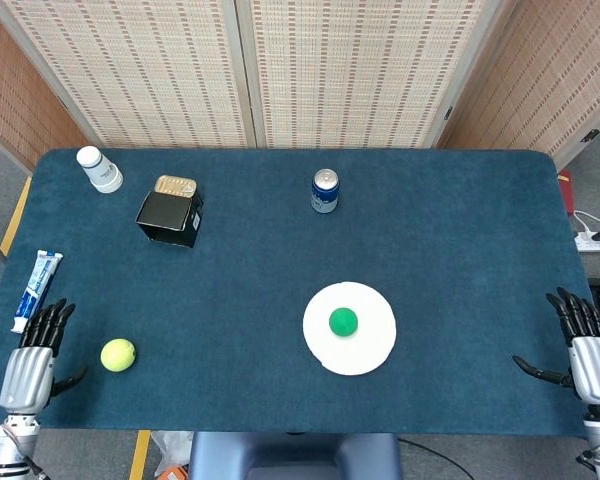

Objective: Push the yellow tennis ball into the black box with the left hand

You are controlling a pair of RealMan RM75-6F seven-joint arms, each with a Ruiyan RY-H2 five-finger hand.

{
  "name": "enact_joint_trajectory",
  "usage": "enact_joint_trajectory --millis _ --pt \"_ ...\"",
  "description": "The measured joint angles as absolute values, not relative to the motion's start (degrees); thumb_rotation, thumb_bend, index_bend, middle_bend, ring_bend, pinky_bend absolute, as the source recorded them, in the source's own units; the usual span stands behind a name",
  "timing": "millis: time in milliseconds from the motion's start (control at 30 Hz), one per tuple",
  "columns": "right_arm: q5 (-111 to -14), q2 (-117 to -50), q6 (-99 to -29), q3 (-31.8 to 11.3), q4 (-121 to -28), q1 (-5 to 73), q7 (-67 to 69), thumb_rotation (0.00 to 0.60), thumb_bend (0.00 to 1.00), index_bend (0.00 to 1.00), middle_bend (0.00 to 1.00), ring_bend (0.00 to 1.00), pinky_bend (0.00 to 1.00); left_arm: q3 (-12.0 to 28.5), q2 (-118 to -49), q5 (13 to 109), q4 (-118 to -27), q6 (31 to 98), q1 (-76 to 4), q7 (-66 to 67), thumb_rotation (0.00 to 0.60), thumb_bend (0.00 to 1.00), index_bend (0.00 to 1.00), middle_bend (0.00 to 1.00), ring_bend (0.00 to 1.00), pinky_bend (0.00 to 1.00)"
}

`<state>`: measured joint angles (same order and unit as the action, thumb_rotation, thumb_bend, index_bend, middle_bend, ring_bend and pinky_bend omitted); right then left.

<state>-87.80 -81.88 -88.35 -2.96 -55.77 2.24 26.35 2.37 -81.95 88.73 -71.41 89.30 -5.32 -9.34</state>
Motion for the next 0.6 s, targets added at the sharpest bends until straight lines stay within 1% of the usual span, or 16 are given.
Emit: enact_joint_trajectory --millis 133,167,200,233,267,300,333,367,400,433,467,500,533,567,600 --pt "-87.8 -81.8 -87.7 -2.8 -56.0 2.5 25.9 0.6 0.0 0.09 0.0 0.0 0.0 2.3 -82.1 89.0 -71.4 89.0 -5.6 -8.7 0.582 0.16 0.0 0.0 0.0 0.0" --pt "-87.9 -81.8 -87.7 -2.8 -56.1 2.5 25.8 0.6 0.0 0.09 0.0 0.0 0.0 2.2 -82.2 89.0 -71.2 89.0 -5.6 -8.8 0.582 0.16 0.01 0.0 0.0 0.02" --pt "-87.9 -81.7 -87.6 -2.8 -56.1 2.6 25.7 0.6 0.0 0.09 0.0 0.0 0.0 2.2 -82.5 89.1 -70.9 89.1 -5.6 -8.9 0.582 0.16 0.02 0.02 0.0 0.07" --pt "-87.9 -81.7 -87.5 -2.8 -56.1 2.6 25.7 0.6 0.0 0.09 0.0 0.0 0.0 2.3 -82.6 89.2 -70.7 89.3 -5.6 -9.0 0.582 0.16 0.05 0.06 0.02 0.15" --pt "-87.8 -81.7 -87.5 -2.8 -56.1 2.6 25.7 0.6 0.0 0.09 0.0 0.0 0.0 2.3 -82.8 89.3 -70.4 89.6 -5.6 -9.1 0.565 0.16 0.12 0.15 0.1 0.28" --pt "-87.8 -81.7 -87.4 -2.8 -56.1 2.7 25.8 0.6 0.0 0.09 0.0 0.0 0.0 2.4 -83.1 89.5 -70.0 90.2 -5.6 -9.3 0.518 0.16 0.22 0.27 0.22 0.41" --pt "-87.9 -81.7 -87.4 -2.8 -56.1 2.7 25.9 0.6 0.0 0.1 0.0 0.0 0.0 2.5 -83.3 89.7 -69.6 90.7 -5.6 -9.4 0.433 0.16 0.39 0.48 0.41 0.58" --pt "-87.9 -81.6 -87.3 -2.8 -56.1 2.7 26.0 0.6 0.0 0.1 0.0 0.0 0.0 2.6 -83.6 89.9 -69.0 91.4 -5.6 -9.7 0.334 0.16 0.56 0.67 0.57 0.72" --pt "-87.9 -81.6 -87.3 -2.8 -56.2 2.7 26.0 0.6 0.0 0.1 0.0 0.0 0.0 2.7 -83.9 90.3 -68.3 92.2 -5.6 -10.5 0.213 0.15 0.74 0.86 0.74 0.84" --pt "-87.9 -81.6 -87.3 -2.7 -56.2 2.7 26.1 0.6 0.0 0.1 0.0 0.0 0.0 2.9 -84.2 90.6 -67.8 92.7 -5.6 -11.2 0.11 0.14 0.88 0.97 0.86 0.92" --pt "-87.9 -81.5 -87.2 -2.7 -56.2 2.8 26.3 0.6 0.0 0.09 0.0 0.0 0.0 3.0 -84.5 90.9 -67.3 93.2 -5.6 -12.0 0.047 0.14 0.95 1.0 0.93 0.97" --pt "-87.8 -81.5 -87.2 -2.7 -56.2 2.7 26.4 0.6 0.0 0.1 0.0 0.0 0.0 3.3 -85.1 91.4 -66.3 94.3 -5.6 -13.0 0.018 0.13 0.99 1.0 0.97 0.99" --pt "-87.8 -81.5 -87.1 -2.7 -56.2 2.7 26.4 0.6 0.0 0.09 0.0 0.0 0.0 3.5 -85.8 91.7 -65.3 95.4 -5.6 -13.8 0.063 0.13 1.0 1.0 1.0 1.0" --pt "-87.7 -81.4 -87.1 -2.7 -56.2 2.8 26.5 0.6 0.0 0.1 0.0 0.0 0.0 3.7 -86.5 92.0 -64.0 96.7 -5.7 -14.8 0.165 0.14 1.0 1.0 1.0 1.0" --pt "-87.7 -81.4 -87.0 -2.7 -56.2 2.8 26.5 0.6 0.0 0.1 0.0 0.0 0.0 3.9 -87.3 92.4 -62.2 98.4 -5.7 -16.4 0.326 0.16 1.0 1.0 1.0 1.0"
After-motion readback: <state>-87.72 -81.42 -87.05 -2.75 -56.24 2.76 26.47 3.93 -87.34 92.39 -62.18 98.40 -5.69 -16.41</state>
